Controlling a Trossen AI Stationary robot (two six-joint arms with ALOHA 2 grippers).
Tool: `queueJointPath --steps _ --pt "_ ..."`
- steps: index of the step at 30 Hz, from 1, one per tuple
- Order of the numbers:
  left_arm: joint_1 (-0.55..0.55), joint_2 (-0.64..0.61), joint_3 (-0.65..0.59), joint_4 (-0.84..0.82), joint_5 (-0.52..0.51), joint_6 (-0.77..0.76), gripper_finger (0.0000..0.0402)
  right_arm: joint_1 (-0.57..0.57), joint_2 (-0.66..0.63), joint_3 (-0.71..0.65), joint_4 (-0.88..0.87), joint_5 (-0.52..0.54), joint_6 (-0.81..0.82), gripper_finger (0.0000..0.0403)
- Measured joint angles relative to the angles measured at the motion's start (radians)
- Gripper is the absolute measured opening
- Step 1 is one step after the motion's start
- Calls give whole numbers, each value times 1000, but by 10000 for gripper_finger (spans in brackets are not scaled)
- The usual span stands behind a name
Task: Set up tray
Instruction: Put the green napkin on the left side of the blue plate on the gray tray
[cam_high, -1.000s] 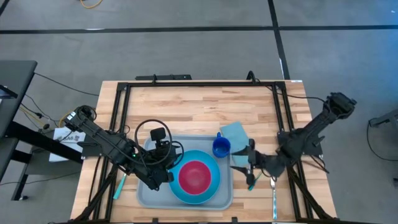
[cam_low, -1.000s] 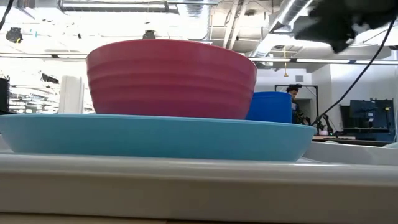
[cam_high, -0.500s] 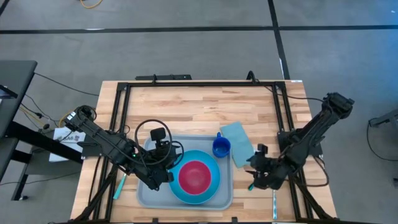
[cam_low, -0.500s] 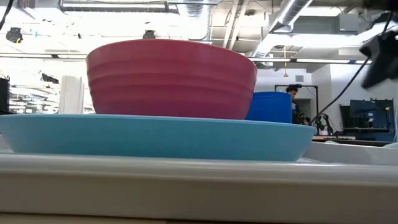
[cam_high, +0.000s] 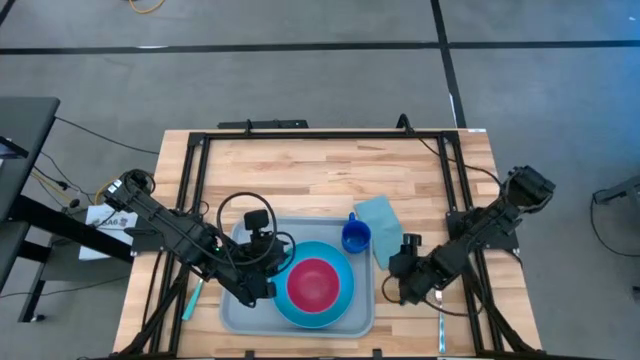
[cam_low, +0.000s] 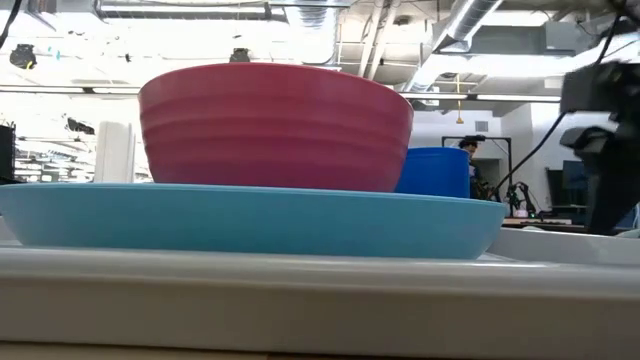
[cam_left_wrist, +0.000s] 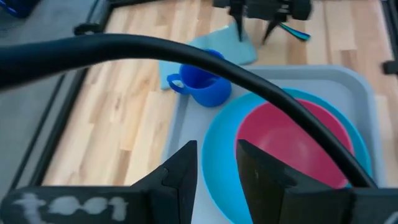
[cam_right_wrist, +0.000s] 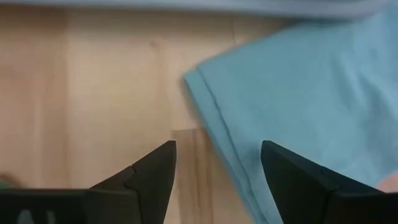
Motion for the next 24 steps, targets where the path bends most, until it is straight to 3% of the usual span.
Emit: queueJointPath --steps 13,18,24 --pt "0 0 0 0 75 0 103 -139 10 1 49 -84 -83 200" --pt "0 0 0 0 75 0 103 -173 27 4 53 -147 -82 163" --pt "0 0 0 0 75 0 103 -169 62 9 55 -150 -71 101"
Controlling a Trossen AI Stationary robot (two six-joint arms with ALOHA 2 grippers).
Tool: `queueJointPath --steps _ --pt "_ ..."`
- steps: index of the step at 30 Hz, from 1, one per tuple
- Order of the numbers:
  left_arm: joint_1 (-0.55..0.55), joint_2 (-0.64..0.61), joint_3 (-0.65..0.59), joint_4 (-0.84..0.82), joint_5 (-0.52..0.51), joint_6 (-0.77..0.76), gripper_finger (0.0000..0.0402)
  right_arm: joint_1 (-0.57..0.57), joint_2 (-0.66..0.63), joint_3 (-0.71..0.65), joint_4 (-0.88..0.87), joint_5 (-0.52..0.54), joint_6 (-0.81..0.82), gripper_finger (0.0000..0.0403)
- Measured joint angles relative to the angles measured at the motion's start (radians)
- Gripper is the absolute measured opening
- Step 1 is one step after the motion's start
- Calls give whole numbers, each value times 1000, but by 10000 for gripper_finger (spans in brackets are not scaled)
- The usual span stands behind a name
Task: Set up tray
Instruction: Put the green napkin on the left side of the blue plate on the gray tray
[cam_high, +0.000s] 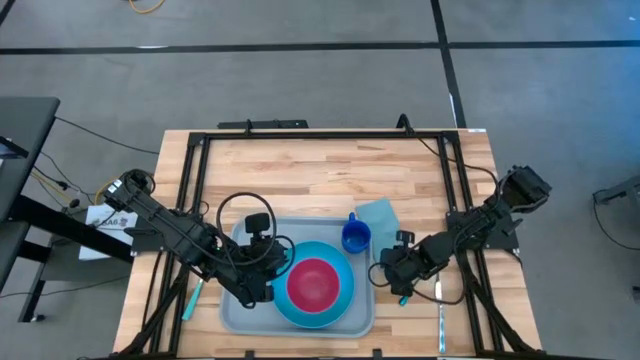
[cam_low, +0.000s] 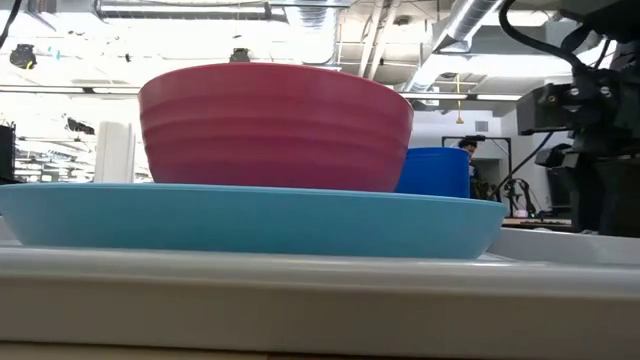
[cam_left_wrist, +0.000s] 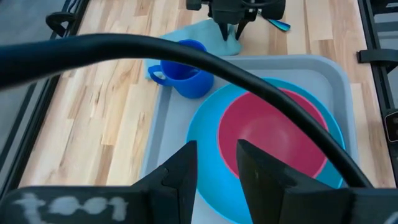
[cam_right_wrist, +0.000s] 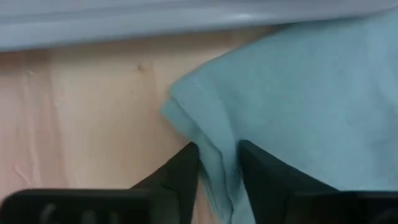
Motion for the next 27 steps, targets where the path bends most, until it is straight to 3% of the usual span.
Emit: queueJointPath --steps 7,15,20,24,27 --pt "0 0 0 0 -1 0 103 18 12 32 -24 -21 114 13" --pt "0 0 0 2 -1 0 103 82 18 141 -15 -112 376 12" --pt "0 0 0 2 -1 0 103 142 20 180 -20 -108 615 12" --pt "0 0 0 2 0 0 103 194 20 242 -7 -107 691 16" --pt "3 0 0 0 -9 134 103 228 20 307 -6 -103 708 7"
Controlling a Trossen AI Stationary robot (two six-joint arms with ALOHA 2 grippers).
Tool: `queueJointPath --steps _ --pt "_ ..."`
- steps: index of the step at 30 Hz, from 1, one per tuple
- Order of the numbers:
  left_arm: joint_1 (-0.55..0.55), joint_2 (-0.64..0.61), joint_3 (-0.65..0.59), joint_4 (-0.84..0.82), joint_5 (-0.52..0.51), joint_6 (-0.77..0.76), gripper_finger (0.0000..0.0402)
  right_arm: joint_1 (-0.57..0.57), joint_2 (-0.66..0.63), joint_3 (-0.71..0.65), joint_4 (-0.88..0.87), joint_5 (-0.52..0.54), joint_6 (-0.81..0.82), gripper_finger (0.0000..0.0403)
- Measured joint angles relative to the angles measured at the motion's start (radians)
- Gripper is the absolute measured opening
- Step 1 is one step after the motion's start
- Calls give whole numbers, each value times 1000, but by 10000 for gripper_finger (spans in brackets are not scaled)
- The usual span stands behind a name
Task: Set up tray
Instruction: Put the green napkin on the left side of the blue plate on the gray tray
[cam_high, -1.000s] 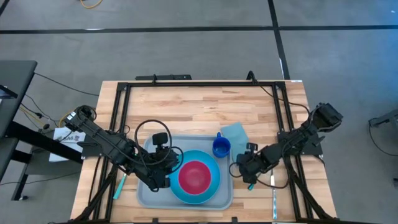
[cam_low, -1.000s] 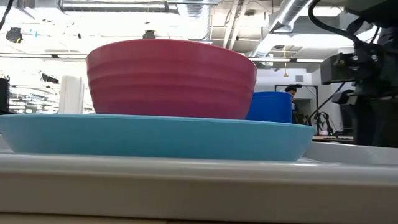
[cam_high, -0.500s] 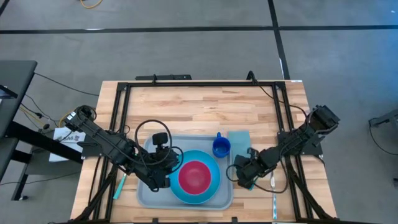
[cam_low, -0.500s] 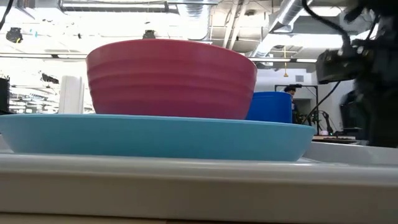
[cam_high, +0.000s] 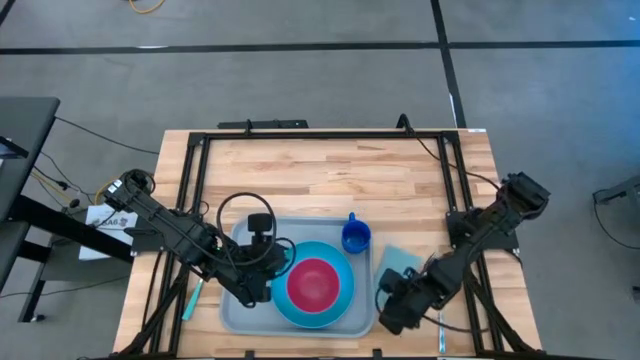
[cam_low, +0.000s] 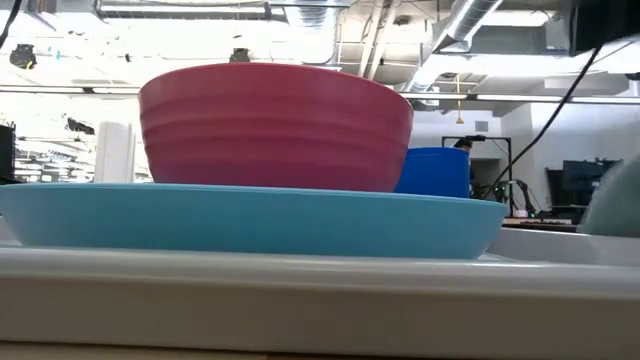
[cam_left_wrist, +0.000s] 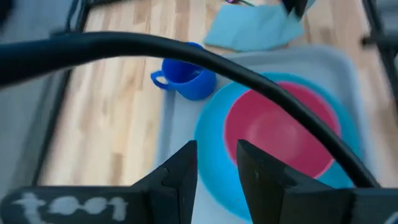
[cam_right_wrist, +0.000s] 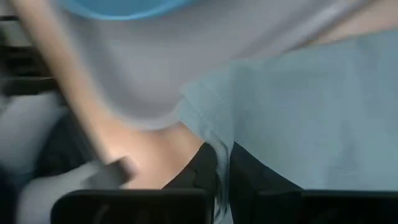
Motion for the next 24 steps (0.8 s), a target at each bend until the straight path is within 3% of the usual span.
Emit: queueJointPath --steps 4,9,14,18,24 --pt "7 0 0 0 7 200 103 42 -2 104 -14 17 0 7" --pt "7 0 0 -1 8 237 103 82 -2 225 -72 126 -23 12" --pt "11 0 0 75 9 188 103 118 -3 376 -163 228 -93 5" --pt "23 -3 7 67 14 34 103 134 -3 522 -328 404 -173 5" --pt "22 -55 122 -98 -24 -112 103 31 -5 709 -351 616 -512 5"
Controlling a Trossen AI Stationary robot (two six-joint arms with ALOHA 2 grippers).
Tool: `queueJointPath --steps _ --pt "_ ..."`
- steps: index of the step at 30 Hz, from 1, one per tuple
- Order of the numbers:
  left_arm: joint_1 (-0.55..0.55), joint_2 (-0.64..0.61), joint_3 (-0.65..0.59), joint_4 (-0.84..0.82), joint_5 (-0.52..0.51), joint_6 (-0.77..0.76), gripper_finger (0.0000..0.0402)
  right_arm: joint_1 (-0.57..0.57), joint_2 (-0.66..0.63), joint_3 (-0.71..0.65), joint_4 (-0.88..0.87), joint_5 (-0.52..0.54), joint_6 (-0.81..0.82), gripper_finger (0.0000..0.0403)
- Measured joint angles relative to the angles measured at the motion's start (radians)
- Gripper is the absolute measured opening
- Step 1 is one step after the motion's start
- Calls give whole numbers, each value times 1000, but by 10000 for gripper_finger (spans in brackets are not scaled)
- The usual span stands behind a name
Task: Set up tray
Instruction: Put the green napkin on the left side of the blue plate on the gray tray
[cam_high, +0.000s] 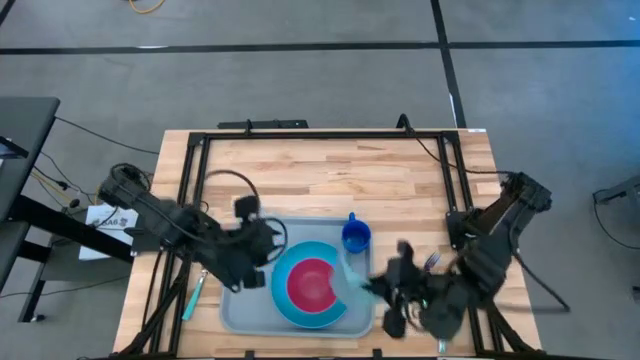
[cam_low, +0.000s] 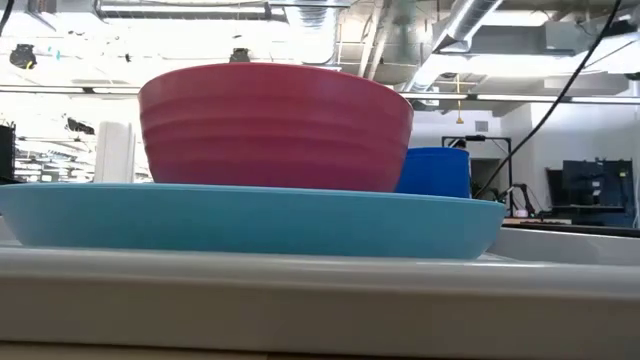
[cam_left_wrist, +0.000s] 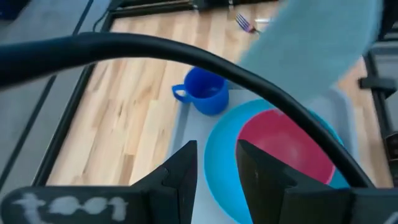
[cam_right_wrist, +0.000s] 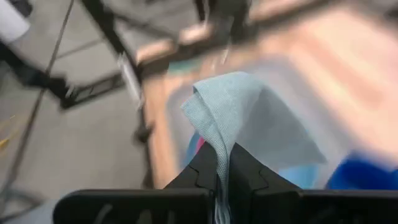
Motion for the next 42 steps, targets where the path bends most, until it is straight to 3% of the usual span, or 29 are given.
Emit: queueJointPath --steps 3,6,10,14,17,27,29,35,42 --pt "-4 -26 105 -75 -8 -22 103 -105 -3 59 9 43 -177 5" --pt "-4 -63 228 -125 -43 -14 103 -247 3 63 65 16 -310 5" --pt "0 -115 355 -161 -79 22 103 -434 87 63 248 -167 -496 5" --pt "6 -179 423 -184 -106 35 103 -555 229 63 483 -435 -619 5" --pt "6 -229 425 -206 -101 25 103 -602 363 116 486 -527 -667 5" --pt "6 -298 425 -365 -112 -66 103 -601 741 629 -24 -533 -761 5" --pt "6 -295 422 -366 -125 -66 103 -602 741 592 31 -512 -822 5" --pt "6 -275 420 -367 -128 -60 103 -638 659 623 8 -282 -882 5" --pt "6 -237 419 -366 -95 -61 103 -659 589 625 40 -262 -891 6"
